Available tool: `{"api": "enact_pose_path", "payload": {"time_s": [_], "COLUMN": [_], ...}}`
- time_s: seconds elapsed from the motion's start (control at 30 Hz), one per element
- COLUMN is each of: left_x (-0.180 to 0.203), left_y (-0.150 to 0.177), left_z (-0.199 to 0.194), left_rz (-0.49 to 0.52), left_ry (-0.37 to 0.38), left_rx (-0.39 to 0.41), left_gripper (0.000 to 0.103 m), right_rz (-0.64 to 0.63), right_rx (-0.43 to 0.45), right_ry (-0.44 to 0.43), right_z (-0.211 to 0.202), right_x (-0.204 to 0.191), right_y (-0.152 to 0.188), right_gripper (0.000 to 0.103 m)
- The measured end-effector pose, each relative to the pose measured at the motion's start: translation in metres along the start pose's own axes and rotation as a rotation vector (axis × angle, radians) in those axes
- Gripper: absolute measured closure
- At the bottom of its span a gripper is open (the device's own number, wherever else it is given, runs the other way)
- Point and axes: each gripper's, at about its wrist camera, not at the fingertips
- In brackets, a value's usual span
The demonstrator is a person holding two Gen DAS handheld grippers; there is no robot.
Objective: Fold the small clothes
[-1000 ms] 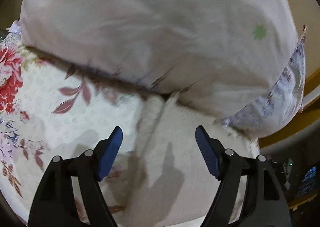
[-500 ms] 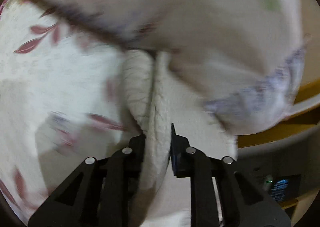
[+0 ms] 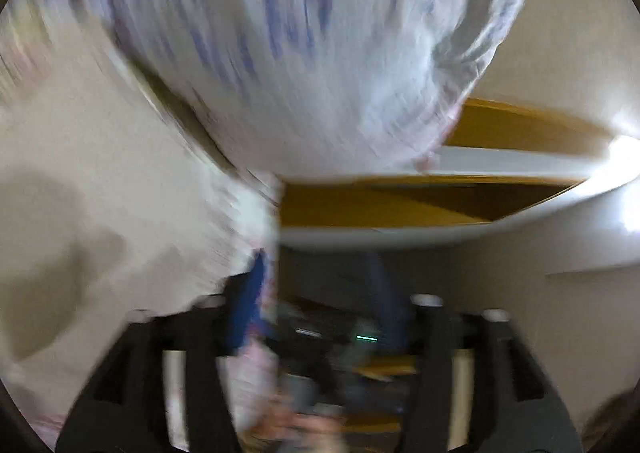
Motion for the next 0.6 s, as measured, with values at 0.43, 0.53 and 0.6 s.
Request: {"api": "enact_pose_path", "payload": {"time_s": [0.43,0.53,0.6], "left_x": [-0.049,-0.043,-0.044], "left_y": [0.017,0.019,0.018], "left_z": [0.004,0.031,0.028], "left_rz": [0.232,0.266,0.275], "left_ry": [-0.596,-0.583,-0.546], "left_rx": [-0.187,-0.155,-0.149], "left_gripper": [0.023,0.033,0.061], "right_rz": [-0.019,-0.01,-0.02], "right_rx": [-0.243,-0.256,-0.224], "right_ry": [-0.035,-0.059,-0.101], "right_z": [0.091,0.095,0.086], "right_x": [-0.01,-0.01,-0.019], "right_y": [0.004,0.013,0.019], "right_gripper": [0.015,0.062,0.065]}}
Point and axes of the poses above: each gripper's, at about its wrist camera, not at the fingertips, and z roughly the way its jaws point, x to its right, y to its underside, and after that the axes turned 7 degrees about z, right-handed
